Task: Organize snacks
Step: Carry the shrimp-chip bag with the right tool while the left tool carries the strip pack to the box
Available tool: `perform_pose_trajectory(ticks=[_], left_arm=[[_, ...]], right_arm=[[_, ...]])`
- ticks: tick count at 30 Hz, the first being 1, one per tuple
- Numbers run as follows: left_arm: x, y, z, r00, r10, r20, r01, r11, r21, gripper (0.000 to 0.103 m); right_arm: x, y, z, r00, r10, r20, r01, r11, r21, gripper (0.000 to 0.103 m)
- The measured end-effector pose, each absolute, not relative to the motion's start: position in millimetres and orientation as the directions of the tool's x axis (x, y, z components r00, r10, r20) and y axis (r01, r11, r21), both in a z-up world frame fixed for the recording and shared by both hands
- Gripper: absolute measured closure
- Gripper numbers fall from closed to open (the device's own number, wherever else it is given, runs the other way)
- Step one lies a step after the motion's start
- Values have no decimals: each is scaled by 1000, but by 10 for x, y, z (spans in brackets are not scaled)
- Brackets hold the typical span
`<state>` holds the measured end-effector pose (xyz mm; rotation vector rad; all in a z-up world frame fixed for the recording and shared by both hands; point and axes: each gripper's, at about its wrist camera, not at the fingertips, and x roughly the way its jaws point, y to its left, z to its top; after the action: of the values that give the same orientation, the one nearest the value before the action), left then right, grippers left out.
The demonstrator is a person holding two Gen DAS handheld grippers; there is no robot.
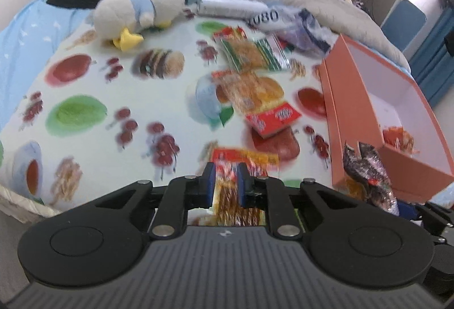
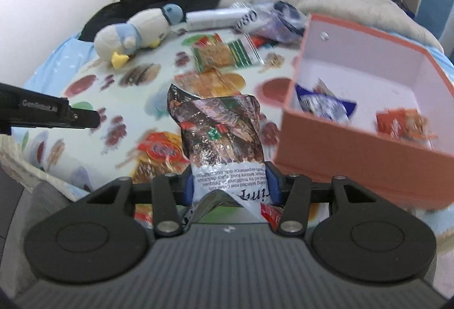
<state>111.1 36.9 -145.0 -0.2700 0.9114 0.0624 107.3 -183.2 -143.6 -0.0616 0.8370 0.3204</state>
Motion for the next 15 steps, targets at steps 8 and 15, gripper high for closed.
perform_pose_trajectory(ticks=[8,15], left_arm=[[1017,313,-1733,559,-105,-823,-149,963,-224,54],[1242,109,-2007,522,-86,-848,-91,984,-156,8]], right_arm=[[985,-2032,-1749,561,247,-790,-263,958,113,51],[1042,-2084,-1787,553,250,-795,-246,960,130,51]])
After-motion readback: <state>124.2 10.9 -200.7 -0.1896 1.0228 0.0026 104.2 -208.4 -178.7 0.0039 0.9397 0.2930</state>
